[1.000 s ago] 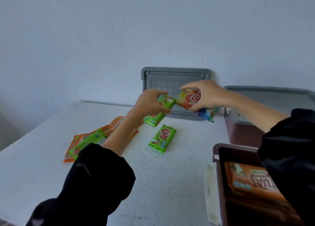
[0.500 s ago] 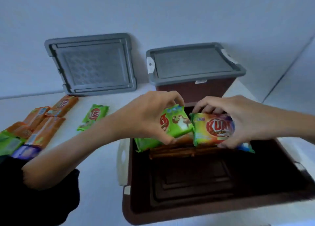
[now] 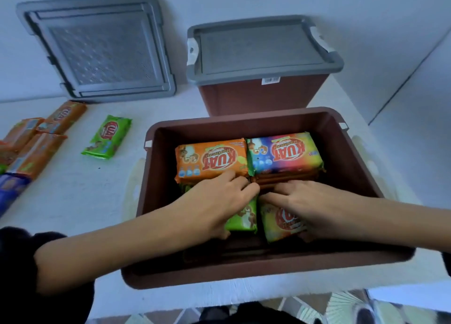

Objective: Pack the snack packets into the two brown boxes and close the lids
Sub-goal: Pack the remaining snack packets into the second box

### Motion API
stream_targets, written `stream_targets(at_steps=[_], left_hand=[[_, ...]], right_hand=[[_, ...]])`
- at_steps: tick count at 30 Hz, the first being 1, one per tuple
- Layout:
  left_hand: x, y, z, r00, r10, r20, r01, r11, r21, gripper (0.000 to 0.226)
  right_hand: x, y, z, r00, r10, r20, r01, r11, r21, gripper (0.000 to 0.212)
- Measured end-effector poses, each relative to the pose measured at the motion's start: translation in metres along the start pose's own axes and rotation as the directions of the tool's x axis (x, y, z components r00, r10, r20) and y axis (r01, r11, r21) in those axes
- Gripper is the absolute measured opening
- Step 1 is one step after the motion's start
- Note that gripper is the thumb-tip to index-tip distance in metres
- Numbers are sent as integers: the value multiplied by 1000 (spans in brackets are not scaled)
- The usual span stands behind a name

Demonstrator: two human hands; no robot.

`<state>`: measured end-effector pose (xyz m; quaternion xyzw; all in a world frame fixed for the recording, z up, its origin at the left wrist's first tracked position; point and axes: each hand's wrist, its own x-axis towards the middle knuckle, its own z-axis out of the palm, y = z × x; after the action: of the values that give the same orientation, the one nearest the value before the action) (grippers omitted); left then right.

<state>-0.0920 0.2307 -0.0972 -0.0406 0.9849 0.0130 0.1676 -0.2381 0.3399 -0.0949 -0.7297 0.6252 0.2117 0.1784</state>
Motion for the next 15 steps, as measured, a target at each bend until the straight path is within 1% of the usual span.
stream_targets(at_steps=[4, 8, 10, 13, 15], left_hand=[[3, 5, 7, 1000, -13, 12, 13, 999, 50, 74], [4, 5, 8, 999, 18, -32, -15, 995, 102, 68], [5, 4, 8, 999, 26, -27, -23, 993, 118, 63], [4, 3, 7, 1000, 19, 21, -23, 984, 176, 62], [3, 3, 9, 1000, 18, 20, -22, 974, 228, 58]], right_hand=[[9, 2, 4, 999, -40, -20, 38, 997, -69, 82], [8, 2, 2, 996, -57, -64, 51, 995, -91, 56], [9, 3, 1, 995, -64, -81, 54, 992, -115, 48], [12, 1, 1, 997, -60, -46, 52, 984, -171, 49], [14, 0, 2, 998, -57, -22, 51, 978, -204, 47]])
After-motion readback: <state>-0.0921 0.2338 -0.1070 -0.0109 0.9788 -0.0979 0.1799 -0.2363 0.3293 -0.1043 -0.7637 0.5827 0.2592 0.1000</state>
